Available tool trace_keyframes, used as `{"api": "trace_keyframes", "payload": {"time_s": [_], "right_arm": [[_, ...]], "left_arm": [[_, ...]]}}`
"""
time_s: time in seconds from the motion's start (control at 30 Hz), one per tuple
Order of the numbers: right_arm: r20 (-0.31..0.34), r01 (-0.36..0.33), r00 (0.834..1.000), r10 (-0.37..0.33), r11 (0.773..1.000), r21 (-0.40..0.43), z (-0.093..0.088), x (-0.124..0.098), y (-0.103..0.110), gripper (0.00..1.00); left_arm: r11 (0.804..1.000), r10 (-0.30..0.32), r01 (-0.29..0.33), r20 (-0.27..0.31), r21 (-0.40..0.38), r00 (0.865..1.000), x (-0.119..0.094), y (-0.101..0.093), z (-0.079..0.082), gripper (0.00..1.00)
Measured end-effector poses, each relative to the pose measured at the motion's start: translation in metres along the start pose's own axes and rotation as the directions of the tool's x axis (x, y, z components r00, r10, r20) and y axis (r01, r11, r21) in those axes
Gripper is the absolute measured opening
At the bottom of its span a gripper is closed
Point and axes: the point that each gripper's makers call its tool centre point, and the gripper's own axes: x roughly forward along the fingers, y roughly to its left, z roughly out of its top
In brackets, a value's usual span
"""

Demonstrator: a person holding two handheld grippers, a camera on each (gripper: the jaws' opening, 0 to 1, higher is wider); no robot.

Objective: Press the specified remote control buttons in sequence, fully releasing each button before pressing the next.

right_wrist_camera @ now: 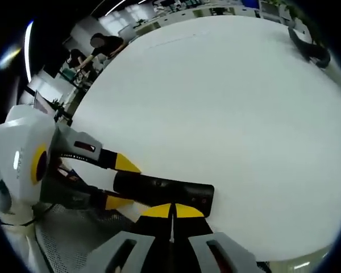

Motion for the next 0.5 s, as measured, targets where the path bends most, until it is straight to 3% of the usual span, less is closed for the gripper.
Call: {"api": "trace_keyframes", "payload": {"time_s": [0.5], "right_arm": [[-0.023, 0.064, 0.997, -0.067, 0.989, -0.131, -0.0028, 0.0033, 0.002, 0.0]], "left_arm": [[1.0, 0.001, 0.0, 0.036, -0.013, 0.999, -0.0004, 0.0, -0.0009, 0.23]]}}
